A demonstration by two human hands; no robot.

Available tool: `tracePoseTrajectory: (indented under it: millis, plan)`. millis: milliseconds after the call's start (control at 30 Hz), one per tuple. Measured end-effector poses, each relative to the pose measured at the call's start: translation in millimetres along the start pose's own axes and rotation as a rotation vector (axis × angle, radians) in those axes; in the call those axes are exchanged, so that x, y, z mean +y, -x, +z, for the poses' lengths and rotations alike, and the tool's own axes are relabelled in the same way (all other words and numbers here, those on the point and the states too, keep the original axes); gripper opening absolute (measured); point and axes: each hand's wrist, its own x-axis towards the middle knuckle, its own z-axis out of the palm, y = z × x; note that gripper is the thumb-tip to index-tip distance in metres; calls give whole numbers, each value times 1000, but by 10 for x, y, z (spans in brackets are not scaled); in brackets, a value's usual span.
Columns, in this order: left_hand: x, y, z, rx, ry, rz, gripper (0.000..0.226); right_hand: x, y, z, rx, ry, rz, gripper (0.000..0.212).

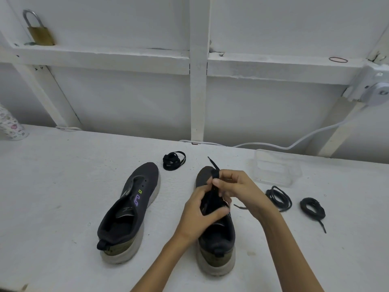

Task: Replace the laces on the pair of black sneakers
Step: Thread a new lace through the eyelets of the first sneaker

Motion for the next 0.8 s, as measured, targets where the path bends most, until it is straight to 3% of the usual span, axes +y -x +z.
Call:
tracePoseTrajectory:
  millis: [400, 600, 700, 800]
  plan:
    - [-81, -31, 1, -76, -107, -39, 62, -390, 11, 49, 126, 0, -128, 27]
    - [-81, -19, -1, -74, -108, -57, 62, -368, 16, 57, 135, 6, -110, 15]
    - [1, -7, -24, -12, -4, 1, 45, -374, 0, 60, 140, 22, -117, 12]
    - [101, -13, -61, 174, 74, 109, 22, -329, -6, -6, 205, 13, -140, 9]
